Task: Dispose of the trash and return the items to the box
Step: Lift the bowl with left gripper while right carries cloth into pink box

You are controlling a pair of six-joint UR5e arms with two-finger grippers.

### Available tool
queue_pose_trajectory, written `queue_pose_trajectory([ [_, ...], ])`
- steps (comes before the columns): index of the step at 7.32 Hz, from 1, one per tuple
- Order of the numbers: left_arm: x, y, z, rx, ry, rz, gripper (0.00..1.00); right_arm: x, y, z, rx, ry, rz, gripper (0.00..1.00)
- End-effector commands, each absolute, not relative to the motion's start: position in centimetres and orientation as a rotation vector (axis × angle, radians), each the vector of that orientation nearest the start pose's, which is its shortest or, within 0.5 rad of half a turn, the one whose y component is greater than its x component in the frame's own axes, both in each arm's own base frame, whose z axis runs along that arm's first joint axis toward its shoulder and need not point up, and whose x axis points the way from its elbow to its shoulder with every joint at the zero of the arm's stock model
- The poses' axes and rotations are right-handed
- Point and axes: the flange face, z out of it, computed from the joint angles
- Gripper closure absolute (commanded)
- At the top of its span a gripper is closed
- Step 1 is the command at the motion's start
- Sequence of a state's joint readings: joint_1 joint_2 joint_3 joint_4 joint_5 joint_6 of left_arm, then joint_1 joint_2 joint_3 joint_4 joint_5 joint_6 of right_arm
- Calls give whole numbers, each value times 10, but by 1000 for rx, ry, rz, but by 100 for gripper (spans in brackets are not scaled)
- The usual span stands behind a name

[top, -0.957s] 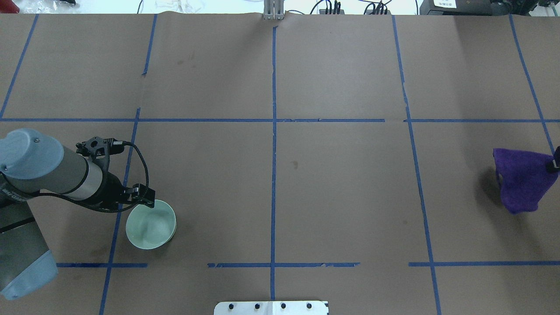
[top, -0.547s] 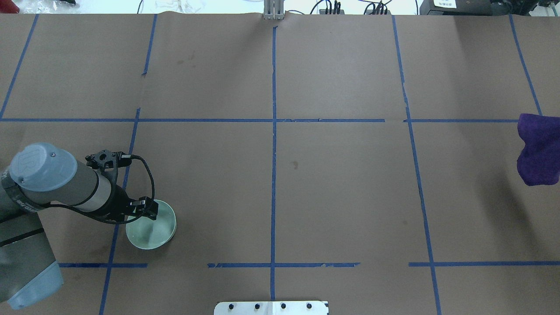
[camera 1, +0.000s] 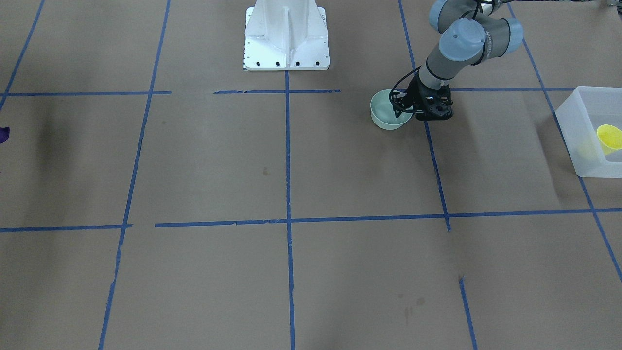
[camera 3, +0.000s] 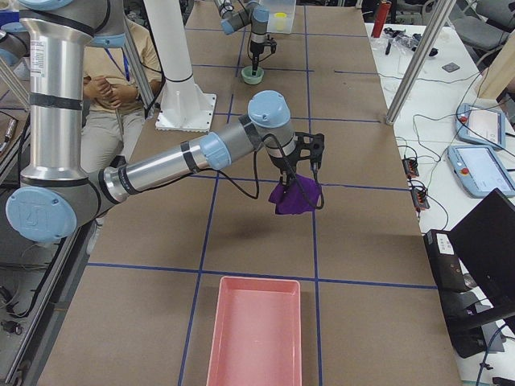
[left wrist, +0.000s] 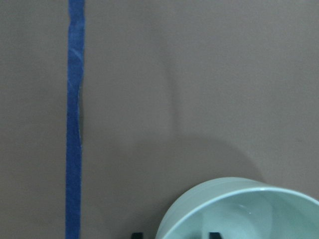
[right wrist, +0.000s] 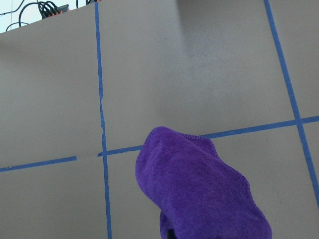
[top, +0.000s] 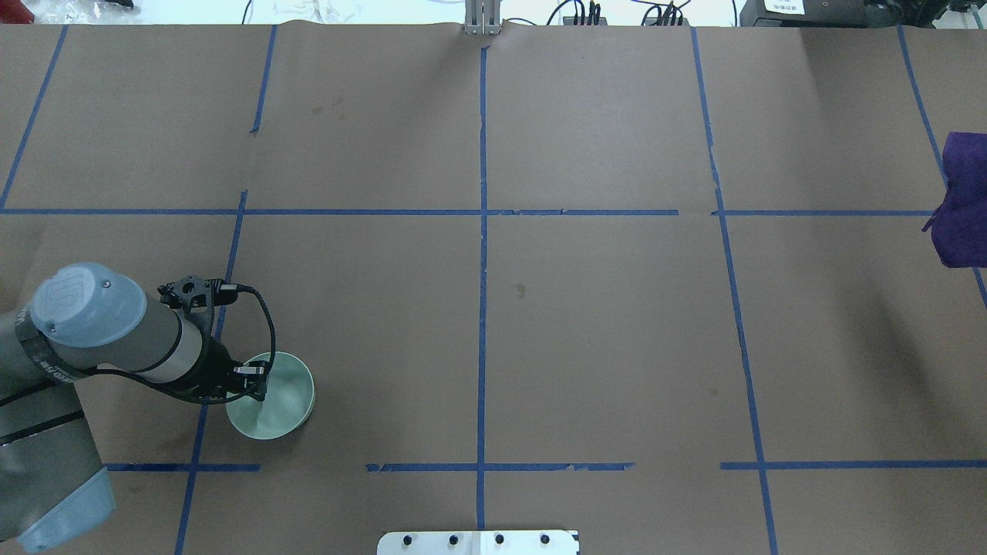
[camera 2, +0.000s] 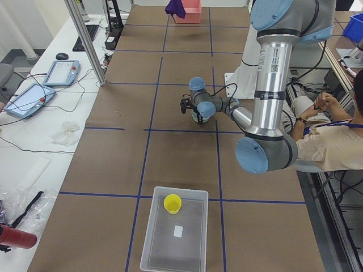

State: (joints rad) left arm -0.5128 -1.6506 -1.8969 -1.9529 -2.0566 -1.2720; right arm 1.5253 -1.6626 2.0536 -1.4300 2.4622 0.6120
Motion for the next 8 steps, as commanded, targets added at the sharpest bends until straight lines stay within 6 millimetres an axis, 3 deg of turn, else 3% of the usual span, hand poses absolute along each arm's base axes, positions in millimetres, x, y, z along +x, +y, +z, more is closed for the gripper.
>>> queue_pose_trajectory([
  [1,415,-335,422,-115,891,-12,100,92,-444,478,258,-938,274,100],
  [3,402,-342,401,-83,927,-18,100,157,-424,573,279,-861,201,100],
  [4,383,-364,395,-48,940,-55,100,181,-417,617,277,-844,169,100],
  [6,328,-411,376,88,967,-60,100,192,-398,679,220,-816,148,100],
  [7,288,-441,378,199,948,-13,100,195,-372,704,204,-815,142,100],
  [8,259,-459,382,271,922,22,100,193,-346,724,179,-809,139,100],
])
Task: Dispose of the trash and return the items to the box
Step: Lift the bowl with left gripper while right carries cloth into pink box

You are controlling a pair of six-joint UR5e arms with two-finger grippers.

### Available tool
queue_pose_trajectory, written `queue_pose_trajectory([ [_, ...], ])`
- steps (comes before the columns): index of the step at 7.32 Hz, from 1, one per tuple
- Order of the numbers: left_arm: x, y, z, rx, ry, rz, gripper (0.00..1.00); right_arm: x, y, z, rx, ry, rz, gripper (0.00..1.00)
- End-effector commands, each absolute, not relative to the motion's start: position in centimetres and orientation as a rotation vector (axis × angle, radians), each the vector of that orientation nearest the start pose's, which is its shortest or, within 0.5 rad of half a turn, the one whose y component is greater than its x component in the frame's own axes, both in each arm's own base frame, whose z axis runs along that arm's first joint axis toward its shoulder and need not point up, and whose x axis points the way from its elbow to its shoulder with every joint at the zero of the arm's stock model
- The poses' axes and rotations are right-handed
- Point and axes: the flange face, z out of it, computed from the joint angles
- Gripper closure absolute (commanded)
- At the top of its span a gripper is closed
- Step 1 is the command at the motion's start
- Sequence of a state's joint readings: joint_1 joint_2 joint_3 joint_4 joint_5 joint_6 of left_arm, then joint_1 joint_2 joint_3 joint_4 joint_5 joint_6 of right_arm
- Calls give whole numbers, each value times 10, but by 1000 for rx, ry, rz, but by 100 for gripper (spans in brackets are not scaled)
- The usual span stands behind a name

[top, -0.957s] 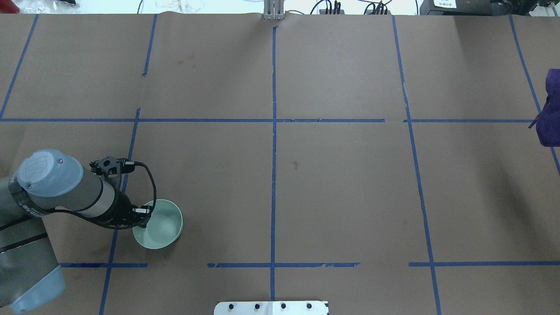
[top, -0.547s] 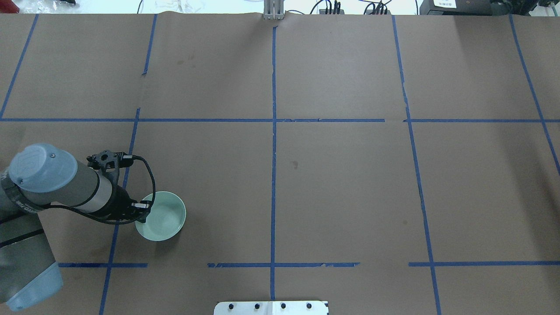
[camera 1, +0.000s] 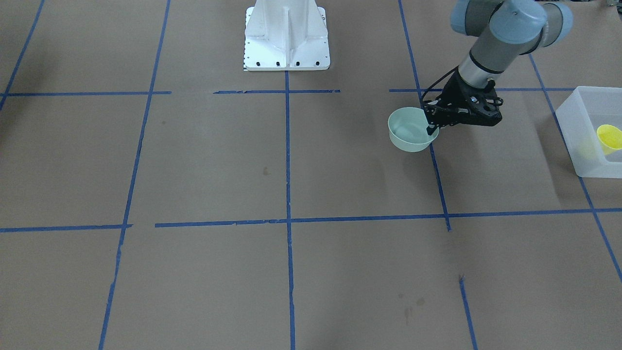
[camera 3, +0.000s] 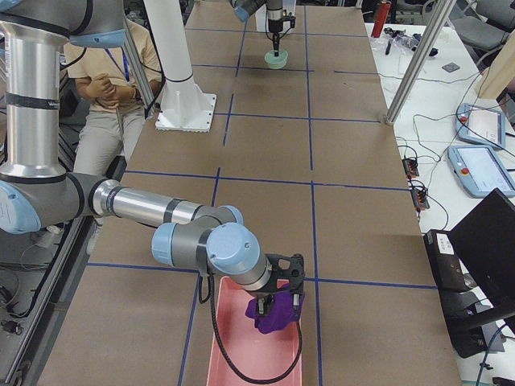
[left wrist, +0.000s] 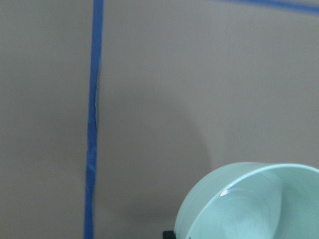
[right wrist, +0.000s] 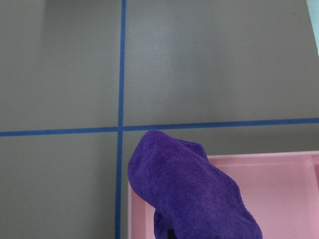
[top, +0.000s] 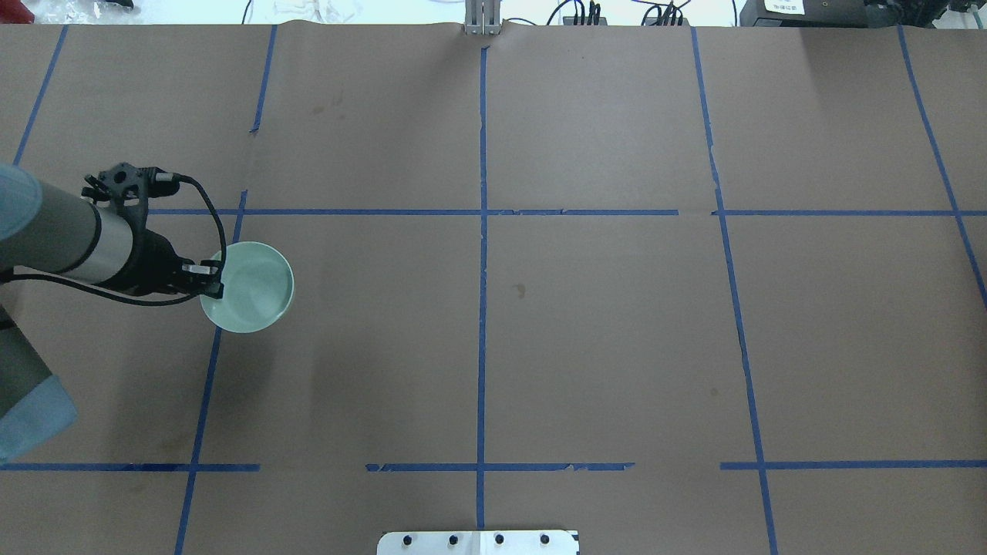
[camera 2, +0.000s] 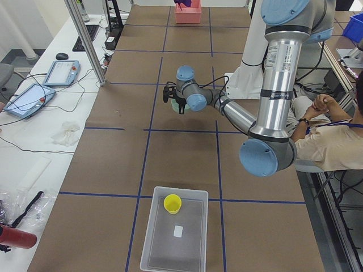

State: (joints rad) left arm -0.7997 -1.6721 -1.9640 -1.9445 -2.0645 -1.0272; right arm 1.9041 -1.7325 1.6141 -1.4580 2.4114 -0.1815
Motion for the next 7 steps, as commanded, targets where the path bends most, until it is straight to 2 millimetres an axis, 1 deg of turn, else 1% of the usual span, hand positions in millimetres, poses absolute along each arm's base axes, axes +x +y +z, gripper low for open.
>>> queue_pose_trajectory([
  [1,224,-475,389,341,885,62,100,186,-324,740,157,-797,124,100],
  [2,173,-486,408,390,838,125,100,186,-322,748,141,-780,121,100],
  [3,111,-481,448,415,783,194,100,188,-326,756,127,-782,135,41],
  [4,41,-487,507,429,717,252,100,187,-326,760,123,-783,134,0],
  [5,-34,-490,580,422,676,303,100,192,-340,749,144,-779,128,0],
  [6,-93,-485,651,397,652,318,100,198,-358,735,172,-771,117,0],
  [7,-127,-469,701,374,632,341,100,202,-376,720,198,-763,100,0],
])
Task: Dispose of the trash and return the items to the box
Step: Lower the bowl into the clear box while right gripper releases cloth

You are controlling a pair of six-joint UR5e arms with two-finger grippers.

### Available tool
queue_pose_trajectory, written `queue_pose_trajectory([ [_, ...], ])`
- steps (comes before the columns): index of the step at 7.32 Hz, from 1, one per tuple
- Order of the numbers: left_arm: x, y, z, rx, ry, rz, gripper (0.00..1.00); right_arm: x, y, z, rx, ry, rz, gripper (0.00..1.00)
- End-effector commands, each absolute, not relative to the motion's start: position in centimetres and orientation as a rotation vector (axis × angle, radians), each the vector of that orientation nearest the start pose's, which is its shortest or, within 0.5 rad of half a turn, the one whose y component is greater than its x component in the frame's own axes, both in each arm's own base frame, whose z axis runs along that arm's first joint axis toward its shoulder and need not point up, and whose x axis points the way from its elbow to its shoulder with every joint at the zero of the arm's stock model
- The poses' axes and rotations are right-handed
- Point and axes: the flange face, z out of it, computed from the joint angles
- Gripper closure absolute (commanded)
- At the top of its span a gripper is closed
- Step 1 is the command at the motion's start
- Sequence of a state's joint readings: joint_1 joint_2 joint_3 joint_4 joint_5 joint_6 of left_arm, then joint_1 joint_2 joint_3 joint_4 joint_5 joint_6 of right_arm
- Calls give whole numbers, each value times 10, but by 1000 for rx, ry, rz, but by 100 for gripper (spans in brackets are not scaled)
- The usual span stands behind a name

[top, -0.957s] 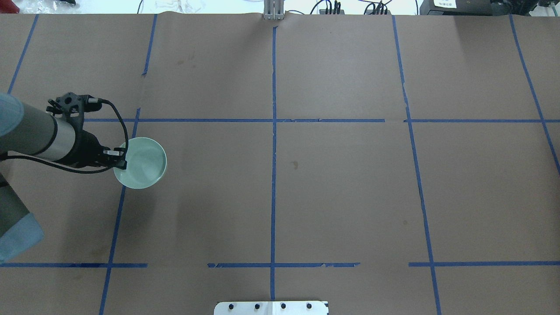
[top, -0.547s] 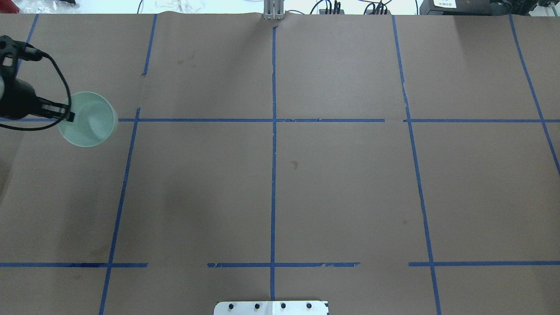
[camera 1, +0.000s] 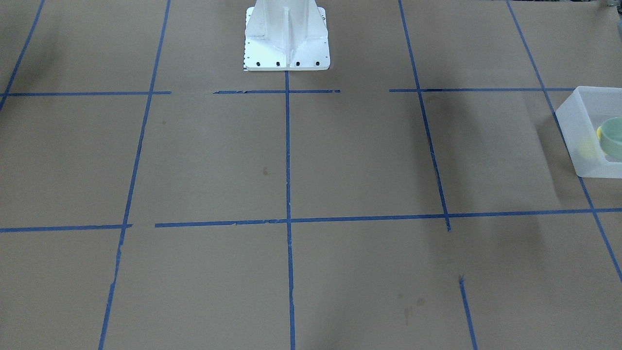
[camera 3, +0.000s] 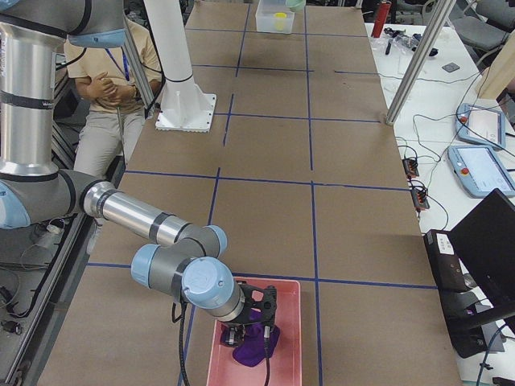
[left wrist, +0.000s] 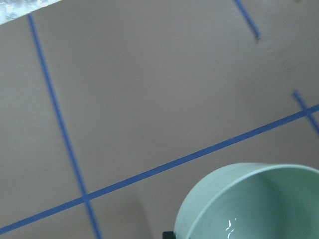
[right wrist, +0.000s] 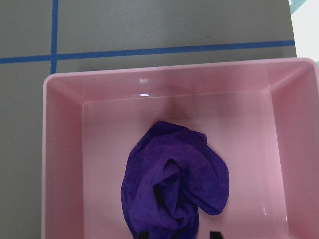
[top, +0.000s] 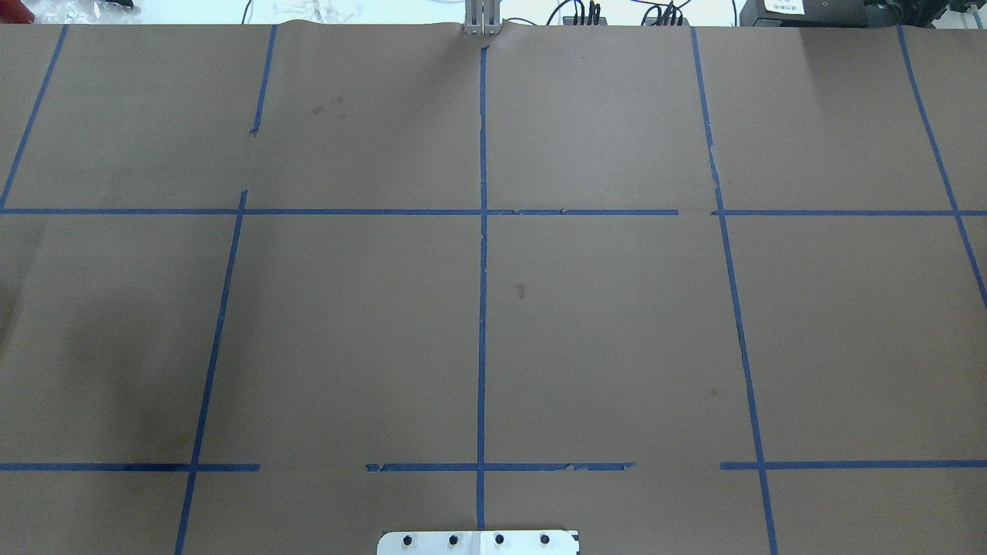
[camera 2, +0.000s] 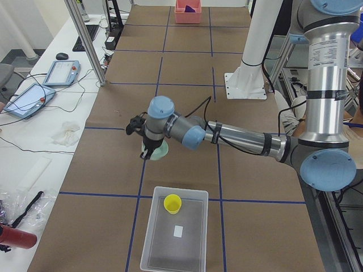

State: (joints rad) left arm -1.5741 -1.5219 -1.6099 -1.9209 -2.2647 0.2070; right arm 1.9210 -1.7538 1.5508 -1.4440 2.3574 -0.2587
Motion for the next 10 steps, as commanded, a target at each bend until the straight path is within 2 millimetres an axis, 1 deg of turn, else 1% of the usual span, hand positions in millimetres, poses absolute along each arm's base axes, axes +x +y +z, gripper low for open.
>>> queue_pose_trajectory([
  [1,-156,-449,738,356,621,349,100,197,-391,711,208,-766,77,0],
  [2,-161,-434,771,314,635,350,100,192,-423,687,227,-769,70,0],
  [3,-157,-416,803,254,654,330,100,174,-443,656,234,-774,79,0],
  [4,-155,-408,817,222,664,311,100,151,-455,608,249,-780,107,0],
  [5,-154,-403,829,192,676,284,100,136,-458,578,238,-792,127,0],
  [6,-152,-402,835,189,677,256,100,129,-457,558,227,-794,125,0],
  [7,-150,-397,848,201,677,246,100,128,-456,552,230,-795,124,0],
  [9,-137,-396,856,197,710,235,100,127,-456,550,232,-799,119,0],
  [10,-123,-395,866,192,726,261,100,116,-458,546,218,-829,121,0],
])
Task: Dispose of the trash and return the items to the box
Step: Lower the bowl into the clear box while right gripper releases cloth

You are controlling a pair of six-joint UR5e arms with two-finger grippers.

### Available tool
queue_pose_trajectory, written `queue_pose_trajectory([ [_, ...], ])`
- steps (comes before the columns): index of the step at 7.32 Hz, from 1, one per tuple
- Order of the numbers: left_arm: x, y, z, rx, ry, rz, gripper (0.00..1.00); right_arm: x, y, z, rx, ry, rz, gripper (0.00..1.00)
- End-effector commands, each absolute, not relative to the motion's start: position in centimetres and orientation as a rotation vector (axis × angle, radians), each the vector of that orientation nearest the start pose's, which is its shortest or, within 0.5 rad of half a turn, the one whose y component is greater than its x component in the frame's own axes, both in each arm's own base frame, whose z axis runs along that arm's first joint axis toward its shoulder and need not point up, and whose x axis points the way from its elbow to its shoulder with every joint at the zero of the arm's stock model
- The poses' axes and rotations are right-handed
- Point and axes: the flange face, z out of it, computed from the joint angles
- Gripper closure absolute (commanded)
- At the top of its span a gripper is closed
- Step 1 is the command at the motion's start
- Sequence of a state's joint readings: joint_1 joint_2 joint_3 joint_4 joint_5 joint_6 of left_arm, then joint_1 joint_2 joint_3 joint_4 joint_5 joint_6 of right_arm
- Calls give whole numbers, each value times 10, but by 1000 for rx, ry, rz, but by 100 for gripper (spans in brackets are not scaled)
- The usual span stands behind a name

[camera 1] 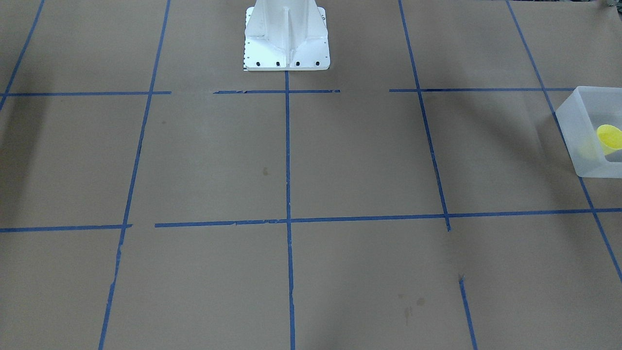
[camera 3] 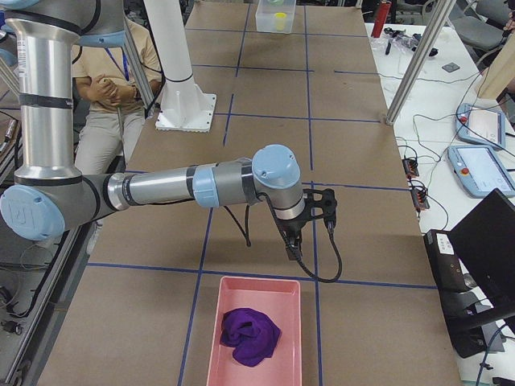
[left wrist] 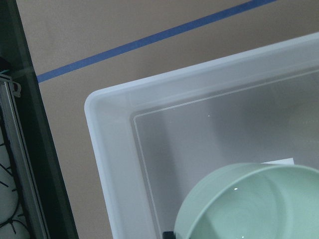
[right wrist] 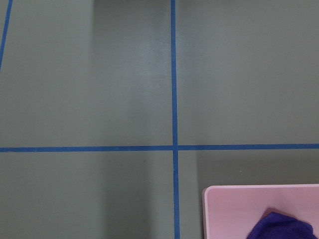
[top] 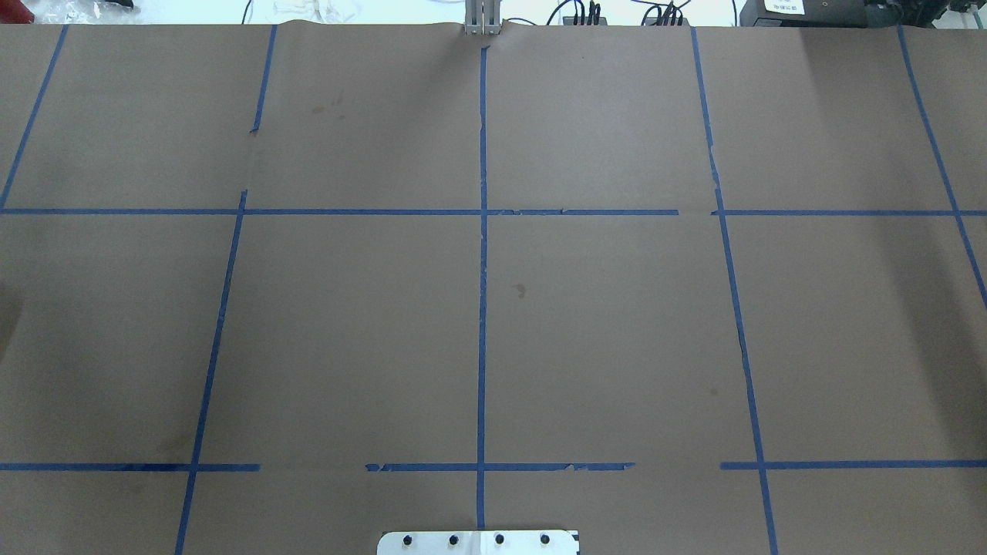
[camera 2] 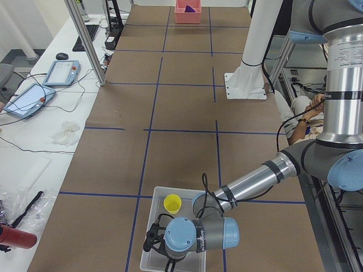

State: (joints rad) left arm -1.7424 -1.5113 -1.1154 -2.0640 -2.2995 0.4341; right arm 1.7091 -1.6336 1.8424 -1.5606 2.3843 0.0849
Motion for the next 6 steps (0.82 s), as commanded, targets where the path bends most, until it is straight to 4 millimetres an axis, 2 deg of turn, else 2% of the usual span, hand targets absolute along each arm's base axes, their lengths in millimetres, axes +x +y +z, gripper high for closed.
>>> queue_pose_trajectory([
  [1,-111,-398,867,197,733,281,81,103,-460,535,198,-851,147,0],
  [2,-108,-401,863,204,744,286,23,101,-460,532,196,-857,150,0],
  [3,-108,-413,852,219,748,273,0,99,-460,532,193,-862,147,0],
  [4,-110,-437,806,266,739,201,0,94,-461,532,189,-863,137,0],
  [5,-108,-461,748,328,738,145,0,92,-461,530,188,-874,134,0],
  [6,-83,-481,689,350,749,157,0,91,-461,531,185,-879,131,0],
])
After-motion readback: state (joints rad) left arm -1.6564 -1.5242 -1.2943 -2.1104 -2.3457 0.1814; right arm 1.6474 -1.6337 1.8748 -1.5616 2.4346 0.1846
